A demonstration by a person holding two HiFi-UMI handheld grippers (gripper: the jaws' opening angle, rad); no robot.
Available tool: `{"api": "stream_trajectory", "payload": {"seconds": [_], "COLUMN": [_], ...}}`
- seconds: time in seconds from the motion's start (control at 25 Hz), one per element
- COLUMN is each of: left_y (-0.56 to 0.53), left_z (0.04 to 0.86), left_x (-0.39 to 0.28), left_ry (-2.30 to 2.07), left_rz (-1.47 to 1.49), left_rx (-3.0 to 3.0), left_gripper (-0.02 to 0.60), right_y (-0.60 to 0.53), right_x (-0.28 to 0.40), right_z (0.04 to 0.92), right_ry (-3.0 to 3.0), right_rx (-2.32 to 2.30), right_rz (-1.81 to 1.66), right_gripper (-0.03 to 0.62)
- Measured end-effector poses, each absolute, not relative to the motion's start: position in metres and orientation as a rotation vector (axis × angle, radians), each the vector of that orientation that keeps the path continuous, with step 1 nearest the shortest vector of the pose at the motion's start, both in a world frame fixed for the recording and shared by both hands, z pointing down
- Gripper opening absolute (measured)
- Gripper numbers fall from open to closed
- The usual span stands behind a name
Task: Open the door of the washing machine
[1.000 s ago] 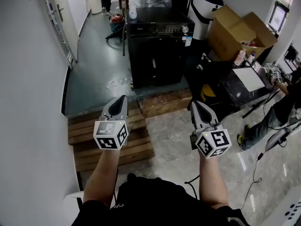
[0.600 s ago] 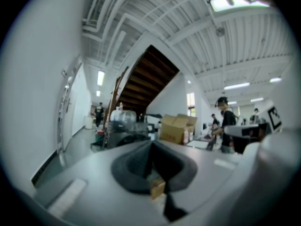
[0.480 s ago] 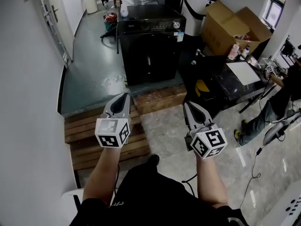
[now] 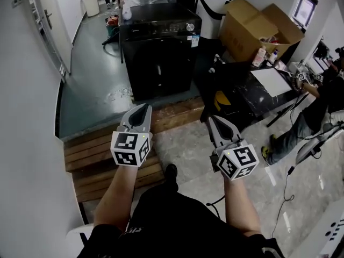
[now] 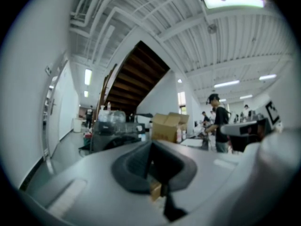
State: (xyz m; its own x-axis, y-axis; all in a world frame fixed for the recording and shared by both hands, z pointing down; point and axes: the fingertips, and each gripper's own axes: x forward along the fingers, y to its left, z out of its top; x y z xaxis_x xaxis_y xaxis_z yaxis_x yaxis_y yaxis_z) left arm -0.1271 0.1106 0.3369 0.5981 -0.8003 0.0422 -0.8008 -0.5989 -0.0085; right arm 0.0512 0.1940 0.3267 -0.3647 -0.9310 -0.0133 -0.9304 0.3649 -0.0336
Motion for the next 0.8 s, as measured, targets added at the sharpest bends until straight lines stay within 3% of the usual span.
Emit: {"api": "stream_trajectory", "payload": {"seconds": [0.8], "left_y": [-0.117], "left_z": [0.354], "left_x": [-0.071], "left_ry": [-1.29], "left_rz": [0.109], "left_rx": [2.782], "left_gripper": [0.015], "right_y": [-0.048], "right_x": [0.092], "right_z": [0.347], "right_ry": [2.615], "right_rx": [-1.724], "right_rz": [-0.164], "right_gripper": [-0.005]}}
